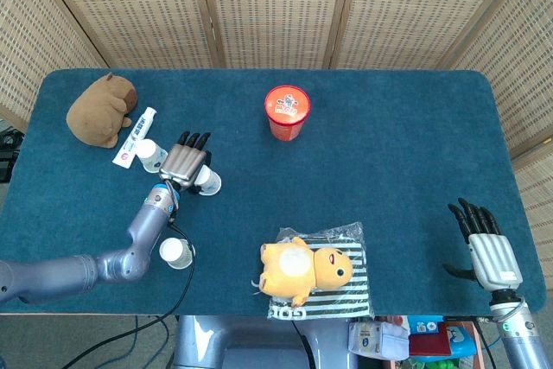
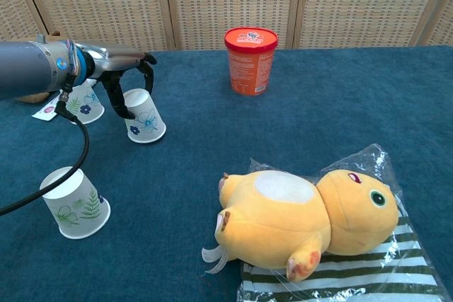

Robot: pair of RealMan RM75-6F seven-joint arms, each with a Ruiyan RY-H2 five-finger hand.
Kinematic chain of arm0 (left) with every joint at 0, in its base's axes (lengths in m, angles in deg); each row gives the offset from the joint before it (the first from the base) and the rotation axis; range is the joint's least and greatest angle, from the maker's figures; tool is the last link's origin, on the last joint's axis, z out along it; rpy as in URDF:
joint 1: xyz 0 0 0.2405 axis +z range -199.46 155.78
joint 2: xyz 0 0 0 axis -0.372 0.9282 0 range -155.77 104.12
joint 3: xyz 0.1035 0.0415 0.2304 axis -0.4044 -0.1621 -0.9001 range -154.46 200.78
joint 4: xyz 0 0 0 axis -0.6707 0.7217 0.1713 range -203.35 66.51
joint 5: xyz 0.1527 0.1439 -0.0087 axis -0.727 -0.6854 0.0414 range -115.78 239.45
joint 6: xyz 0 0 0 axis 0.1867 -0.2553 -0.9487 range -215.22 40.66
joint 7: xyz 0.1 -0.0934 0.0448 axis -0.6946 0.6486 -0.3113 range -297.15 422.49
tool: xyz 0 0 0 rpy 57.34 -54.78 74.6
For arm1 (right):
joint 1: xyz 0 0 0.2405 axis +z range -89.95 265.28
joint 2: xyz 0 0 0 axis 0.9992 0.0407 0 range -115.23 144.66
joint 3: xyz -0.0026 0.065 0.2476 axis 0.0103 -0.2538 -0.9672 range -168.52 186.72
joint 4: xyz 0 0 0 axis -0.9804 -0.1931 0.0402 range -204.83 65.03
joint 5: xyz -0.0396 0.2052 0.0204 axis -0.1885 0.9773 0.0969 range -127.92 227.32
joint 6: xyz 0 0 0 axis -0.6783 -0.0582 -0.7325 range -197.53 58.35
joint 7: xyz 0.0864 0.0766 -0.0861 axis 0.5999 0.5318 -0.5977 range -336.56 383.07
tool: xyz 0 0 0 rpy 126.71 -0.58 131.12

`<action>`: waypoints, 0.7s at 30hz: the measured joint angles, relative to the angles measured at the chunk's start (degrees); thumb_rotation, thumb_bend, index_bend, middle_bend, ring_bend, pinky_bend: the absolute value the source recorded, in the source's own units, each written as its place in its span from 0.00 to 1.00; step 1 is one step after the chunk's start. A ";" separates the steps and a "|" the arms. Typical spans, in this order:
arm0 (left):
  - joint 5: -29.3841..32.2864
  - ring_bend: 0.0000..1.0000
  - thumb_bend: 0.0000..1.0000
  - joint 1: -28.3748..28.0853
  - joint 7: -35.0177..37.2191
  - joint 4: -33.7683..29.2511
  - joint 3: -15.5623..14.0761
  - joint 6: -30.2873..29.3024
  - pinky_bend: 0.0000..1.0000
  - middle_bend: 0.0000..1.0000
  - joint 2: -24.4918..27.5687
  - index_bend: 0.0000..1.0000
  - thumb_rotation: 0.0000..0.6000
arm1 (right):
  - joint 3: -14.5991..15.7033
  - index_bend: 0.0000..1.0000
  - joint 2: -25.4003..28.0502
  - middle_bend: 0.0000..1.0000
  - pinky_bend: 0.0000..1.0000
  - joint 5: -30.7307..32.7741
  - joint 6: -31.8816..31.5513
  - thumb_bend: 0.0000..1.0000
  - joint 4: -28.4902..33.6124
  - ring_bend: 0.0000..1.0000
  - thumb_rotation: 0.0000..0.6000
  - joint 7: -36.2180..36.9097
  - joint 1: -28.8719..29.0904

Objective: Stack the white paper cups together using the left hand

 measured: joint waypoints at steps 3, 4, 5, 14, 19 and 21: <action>-1.03 0.00 0.24 0.48 0.79 -3.11 0.18 -0.63 0.00 0.00 2.17 0.44 1.00 | -0.06 0.00 -0.11 0.00 0.00 0.13 -0.10 0.00 0.02 0.00 1.00 -0.38 -0.02; -1.43 0.00 0.24 0.62 0.98 -4.32 0.24 -0.83 0.00 0.00 3.00 0.44 1.00 | -0.07 0.00 -0.16 0.00 0.00 0.10 -0.21 0.00 0.02 0.00 1.00 -0.67 -0.03; -2.09 0.00 0.24 0.81 1.19 -6.14 0.29 -1.19 0.00 0.00 4.21 0.44 1.00 | -0.08 0.00 -0.20 0.00 0.00 0.04 -0.35 0.00 0.05 0.00 1.00 -0.90 -0.05; -10.20 0.00 0.24 3.82 2.54 -26.12 -0.69 -5.02 0.00 0.00 17.11 0.44 1.00 | 0.11 0.00 -0.25 0.00 0.00 -0.60 -1.21 0.00 1.00 0.00 1.00 -2.61 -0.25; -18.16 0.00 0.24 7.24 3.60 -35.09 -3.05 -7.27 0.00 0.00 25.21 0.44 1.00 | 0.32 0.00 -0.28 0.00 0.00 -1.30 -2.00 0.00 1.74 0.00 1.00 -3.68 -0.44; -22.04 0.00 0.24 9.23 4.43 -37.56 -4.37 -8.41 0.00 0.00 27.72 0.44 1.00 | 0.33 0.00 -0.28 0.00 0.00 -1.35 -2.15 0.00 1.89 0.00 1.00 -3.93 -0.50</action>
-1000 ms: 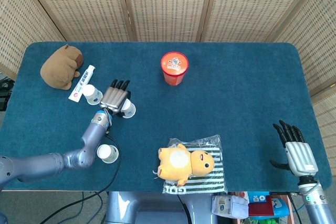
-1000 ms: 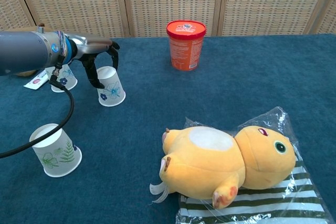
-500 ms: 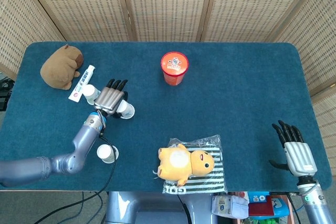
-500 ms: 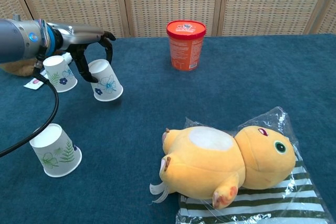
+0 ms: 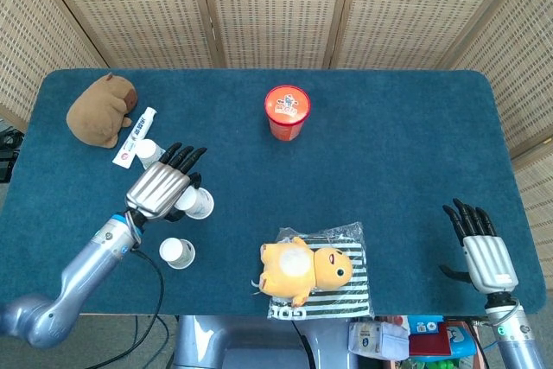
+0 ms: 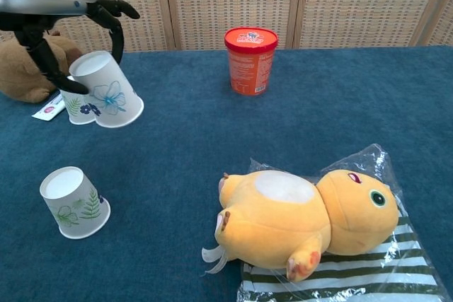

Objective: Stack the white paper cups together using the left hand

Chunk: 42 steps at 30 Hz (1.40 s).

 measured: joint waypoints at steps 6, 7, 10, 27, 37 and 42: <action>-11.26 0.00 0.24 6.82 3.76 -4.41 -4.97 -2.74 0.00 0.00 5.16 0.44 1.00 | -0.02 0.00 0.04 0.00 0.00 -0.38 -0.95 0.00 0.69 0.00 1.00 -1.13 -0.29; -12.91 0.00 0.24 7.79 4.53 -4.59 -5.59 -3.11 0.00 0.00 5.67 0.44 1.00 | -0.01 0.00 0.02 0.00 0.00 -0.39 -1.00 0.00 0.76 0.00 1.00 -1.26 -0.32; -17.73 0.00 0.24 10.82 7.38 -4.65 -7.43 -4.19 0.00 0.00 6.87 0.44 1.00 | 0.01 0.00 -0.02 0.00 0.00 -0.36 -1.01 0.00 0.94 0.00 1.00 -1.58 -0.36; -23.22 0.00 0.24 15.75 11.34 -1.37 -9.87 -2.31 0.00 0.00 7.15 0.44 1.00 | 0.30 0.00 -0.25 0.00 0.00 -0.96 -1.23 0.00 1.44 0.00 1.00 -2.60 -0.41; -21.84 0.00 0.24 16.22 9.89 1.01 -8.47 -0.95 0.00 0.00 2.78 0.44 1.00 | 0.28 0.00 -0.20 0.00 0.00 -1.07 -1.26 0.00 1.32 0.00 1.00 -2.27 -0.40; -19.92 0.00 0.24 16.05 8.72 2.17 -8.21 0.39 0.00 0.00 0.78 0.39 1.00 | 0.28 0.00 -0.15 0.00 0.00 -1.28 -1.61 0.00 1.43 0.00 1.00 -2.20 -0.50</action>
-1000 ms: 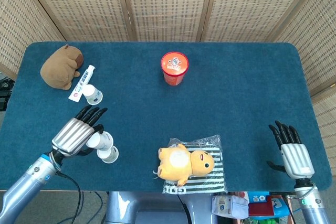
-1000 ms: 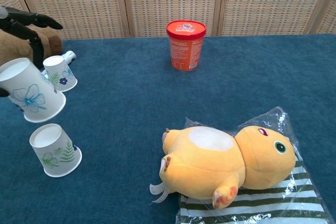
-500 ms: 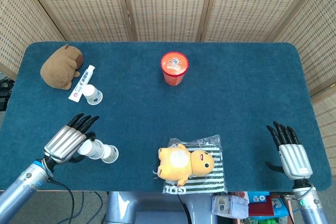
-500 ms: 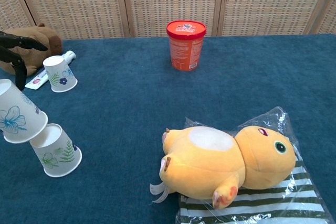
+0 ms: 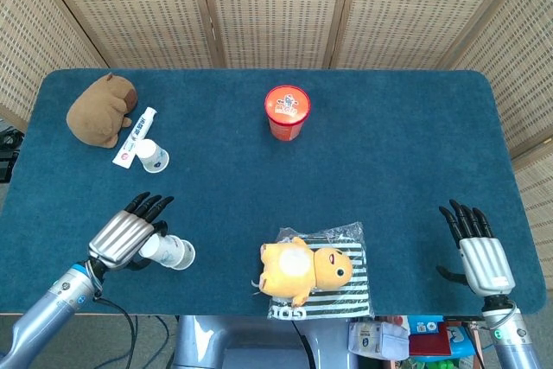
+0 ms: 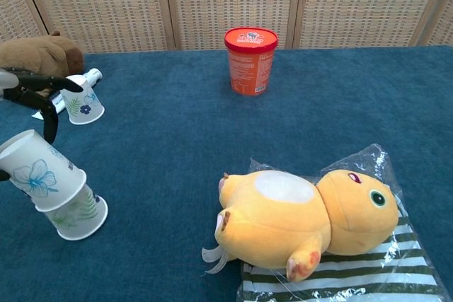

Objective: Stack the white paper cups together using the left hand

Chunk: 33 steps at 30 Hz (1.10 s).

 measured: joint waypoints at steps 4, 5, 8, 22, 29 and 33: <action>1.88 0.00 0.24 -0.23 -2.85 1.42 0.22 0.66 0.00 0.00 -2.51 0.23 1.00 | -0.03 0.00 0.05 0.00 0.00 0.03 -0.02 0.00 0.01 0.00 1.00 0.05 -0.03; 2.58 0.00 0.24 -0.27 -3.48 1.77 0.32 0.79 0.00 0.00 -3.27 0.21 1.00 | -0.03 0.00 0.05 0.00 0.00 0.05 -0.02 0.00 0.01 0.00 1.00 0.08 -0.04; 4.09 0.00 0.24 -0.36 -4.14 2.39 0.73 0.99 0.00 0.00 -4.51 0.19 1.00 | -0.05 0.00 0.08 0.00 0.00 0.11 0.02 0.00 -0.02 0.00 1.00 0.15 -0.04; 4.23 0.00 0.24 0.31 -1.05 2.16 4.66 -3.14 0.00 0.00 -1.46 0.07 1.00 | -0.05 0.00 0.12 0.00 0.00 0.02 0.06 0.00 -0.11 0.00 1.00 0.40 -0.05; 8.49 0.00 0.24 -0.44 1.35 5.54 8.40 -3.29 0.00 0.00 1.39 0.07 1.00 | 0.13 0.00 -0.08 0.00 0.00 -0.20 0.17 0.00 0.07 0.00 1.00 -0.26 0.02; 12.71 0.00 0.24 -1.62 1.44 9.24 9.72 -1.63 0.00 0.00 0.82 0.07 1.00 | 0.12 0.00 -0.15 0.00 0.00 -0.02 0.32 0.00 0.09 0.00 1.00 -0.51 0.04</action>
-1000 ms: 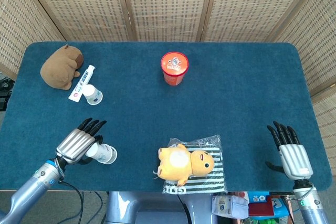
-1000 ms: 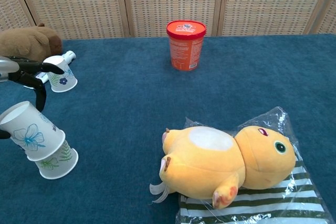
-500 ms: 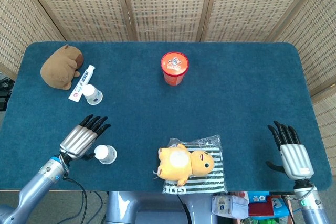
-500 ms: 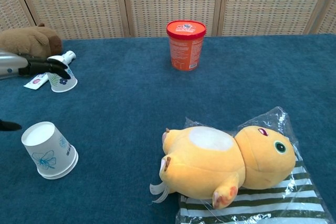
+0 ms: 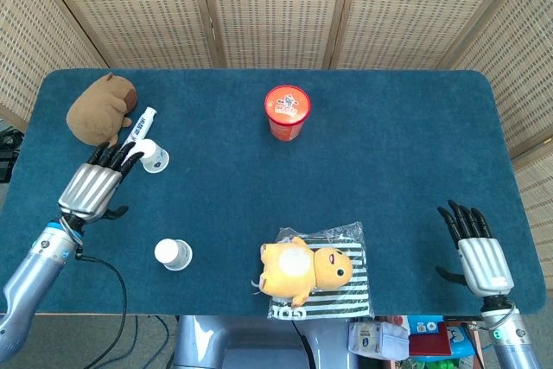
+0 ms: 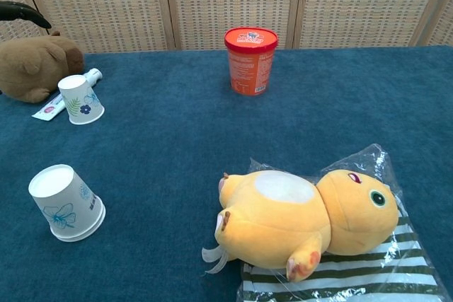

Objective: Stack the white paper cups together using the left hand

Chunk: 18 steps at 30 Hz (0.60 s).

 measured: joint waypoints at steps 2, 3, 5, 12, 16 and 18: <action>2.51 0.00 0.24 -0.77 -0.12 2.42 0.64 1.03 0.00 0.00 -0.82 0.07 1.00 | -0.03 0.00 -0.04 0.00 0.00 0.16 0.12 0.00 -0.09 0.00 1.00 -0.04 0.02; 3.66 0.00 0.24 -1.13 -0.22 3.52 0.91 1.48 0.00 0.00 -1.26 0.07 1.00 | -0.04 0.00 -0.07 0.00 0.00 0.26 0.20 0.00 -0.16 0.00 1.00 -0.05 0.03; 6.59 0.00 0.24 -2.12 -0.73 6.49 1.46 2.63 0.00 0.00 -2.57 0.07 1.00 | -0.09 0.00 -0.18 0.00 0.00 0.54 0.56 0.00 -0.36 0.00 1.00 -0.11 0.12; 18.13 0.00 0.24 -6.46 -4.05 16.99 3.21 6.64 0.00 0.00 -8.20 0.07 1.00 | -0.24 0.00 -0.45 0.00 0.00 1.21 1.27 0.00 -0.85 0.00 1.00 -0.34 0.35; 23.02 0.00 0.24 -8.84 -5.57 21.40 3.88 9.13 0.00 0.00 -10.93 0.07 1.00 | -0.36 0.00 -0.69 0.00 0.00 1.83 1.86 0.00 -1.35 0.00 1.00 -0.42 0.52; 25.62 0.00 0.24 -10.15 -6.15 23.92 4.12 10.72 0.00 0.00 -12.50 0.07 1.00 | -0.49 0.00 -0.85 0.00 0.00 2.20 2.13 0.00 -1.71 0.00 1.00 -0.38 0.60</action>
